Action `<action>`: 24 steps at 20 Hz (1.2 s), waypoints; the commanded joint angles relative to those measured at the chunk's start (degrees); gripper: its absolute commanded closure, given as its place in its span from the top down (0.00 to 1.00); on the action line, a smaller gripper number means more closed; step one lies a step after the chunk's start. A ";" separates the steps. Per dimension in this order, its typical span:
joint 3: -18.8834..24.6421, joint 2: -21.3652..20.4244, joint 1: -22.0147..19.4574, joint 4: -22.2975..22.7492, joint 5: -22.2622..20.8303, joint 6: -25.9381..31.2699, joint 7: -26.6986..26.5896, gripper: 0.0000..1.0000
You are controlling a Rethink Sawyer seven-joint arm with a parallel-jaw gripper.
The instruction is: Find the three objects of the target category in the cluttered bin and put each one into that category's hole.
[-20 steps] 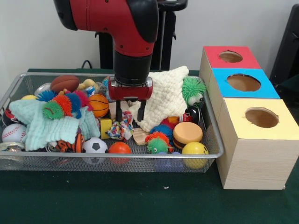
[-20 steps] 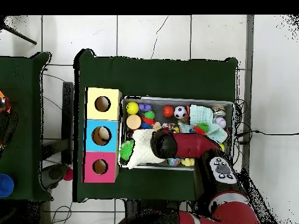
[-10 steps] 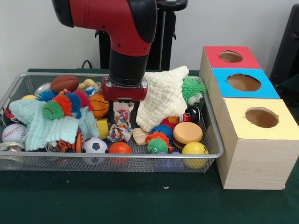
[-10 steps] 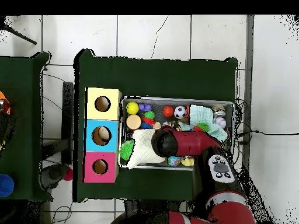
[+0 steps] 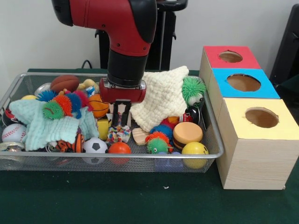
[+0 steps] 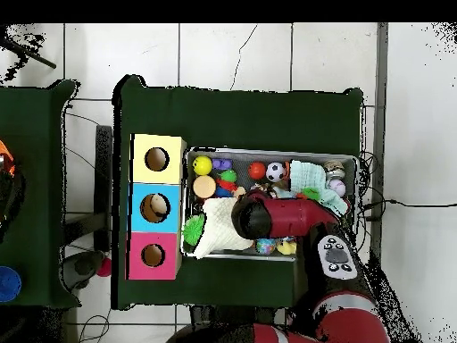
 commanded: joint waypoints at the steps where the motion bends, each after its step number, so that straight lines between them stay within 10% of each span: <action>1: 5.49 0.85 -4.19 -0.82 1.76 -2.60 6.40 0.00; 24: 15.12 -12.68 -10.30 5.49 15.06 21.66 0.72 0.00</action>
